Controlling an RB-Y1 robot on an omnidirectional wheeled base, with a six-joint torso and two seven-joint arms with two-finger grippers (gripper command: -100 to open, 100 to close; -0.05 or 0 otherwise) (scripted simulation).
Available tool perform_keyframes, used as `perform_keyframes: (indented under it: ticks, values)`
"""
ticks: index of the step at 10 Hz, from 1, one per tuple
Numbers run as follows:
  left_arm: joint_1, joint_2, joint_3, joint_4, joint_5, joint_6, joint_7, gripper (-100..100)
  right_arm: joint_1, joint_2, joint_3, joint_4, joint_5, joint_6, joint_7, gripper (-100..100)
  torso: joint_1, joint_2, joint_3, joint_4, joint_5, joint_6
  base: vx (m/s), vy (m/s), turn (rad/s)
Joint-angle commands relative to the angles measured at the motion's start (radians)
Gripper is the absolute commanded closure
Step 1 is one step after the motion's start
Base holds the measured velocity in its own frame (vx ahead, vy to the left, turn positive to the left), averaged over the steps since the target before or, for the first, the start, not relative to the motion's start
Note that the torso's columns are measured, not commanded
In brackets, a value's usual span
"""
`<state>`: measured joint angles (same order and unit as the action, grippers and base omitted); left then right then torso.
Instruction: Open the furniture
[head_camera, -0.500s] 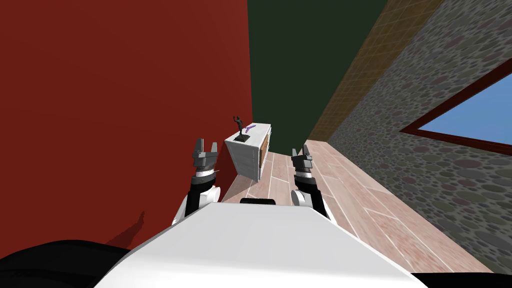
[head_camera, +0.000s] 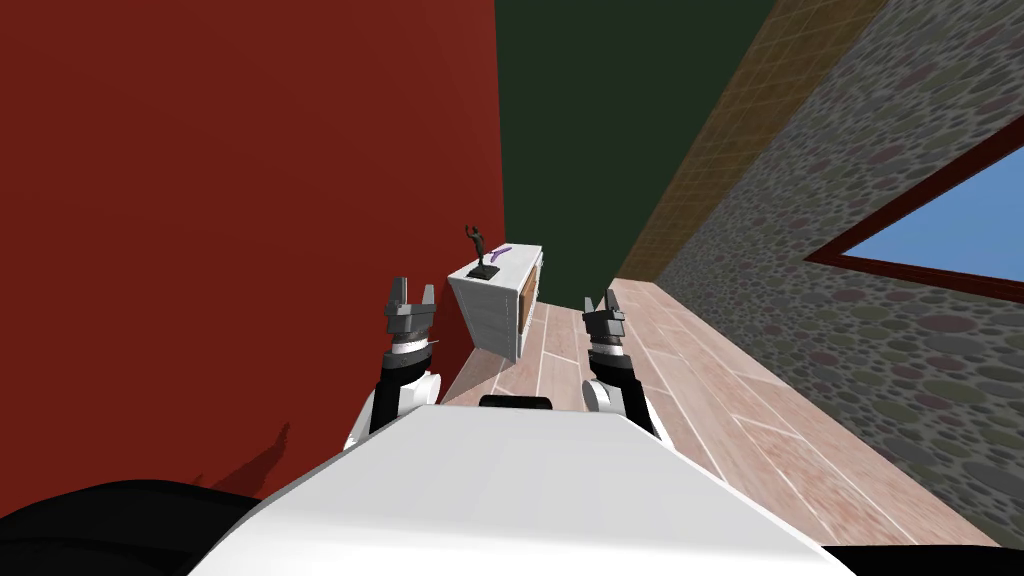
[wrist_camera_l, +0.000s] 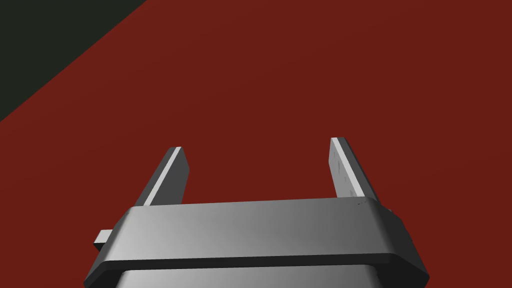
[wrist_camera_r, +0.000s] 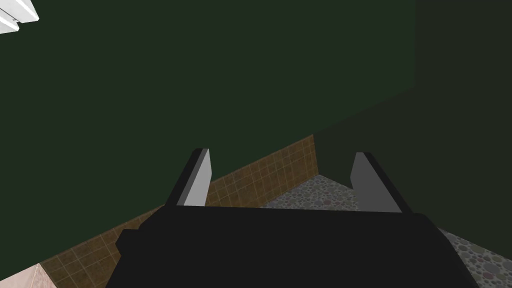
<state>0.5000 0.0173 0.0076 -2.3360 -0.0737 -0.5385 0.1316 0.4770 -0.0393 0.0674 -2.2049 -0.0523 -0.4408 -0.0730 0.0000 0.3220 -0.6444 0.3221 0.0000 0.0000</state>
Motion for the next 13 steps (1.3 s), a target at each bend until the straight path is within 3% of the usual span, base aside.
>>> perform_keyframes:
  ticks: [1, 4, 5, 7, 13]
  values:
    - [0.000, 0.000, 0.000, 0.000, 0.000, 0.000, 0.000, 0, 0.000, 0.000, 0.000, 0.000, 0.000, 0.000, 0.000, 0, 0.000, 0.074, -0.147, 0.074, 0.000, 0.000, 0.000, 0.000, 0.000]
    - [0.000, 0.000, 0.000, 0.000, 0.000, 0.000, 0.000, 0, 0.000, 0.000, 0.000, 0.000, 0.000, 0.000, 0.000, 0, 0.000, 0.296, -0.590, 0.295, 0.000, 0.000, 0.000, 0.000, 0.000]
    - [0.000, 0.000, 0.000, 0.000, 0.000, 0.000, 0.000, 0, 0.013, -0.046, -0.008, 0.023, 0.015, -0.002, 0.002, -100, 0.000, 0.369, -0.738, 0.369, 0.000, 0.000, 0.009, 0.022, 0.141]
    - [0.000, 0.000, 0.000, 0.000, 0.000, 0.000, 0.000, 0, 0.033, -0.092, -0.019, 0.055, 0.036, -0.005, 0.006, -100, 0.002, 0.412, -0.826, 0.412, 0.001, 0.000, 0.013, 0.045, 0.169]
    - [0.000, 0.000, 0.000, 0.000, 0.000, 0.000, 0.000, 0, 0.129, -0.258, -0.074, 0.209, 0.141, -0.022, 0.021, -100, 0.000, 0.416, -0.832, 0.416, 0.000, 0.000, 0.027, 0.066, 0.238]
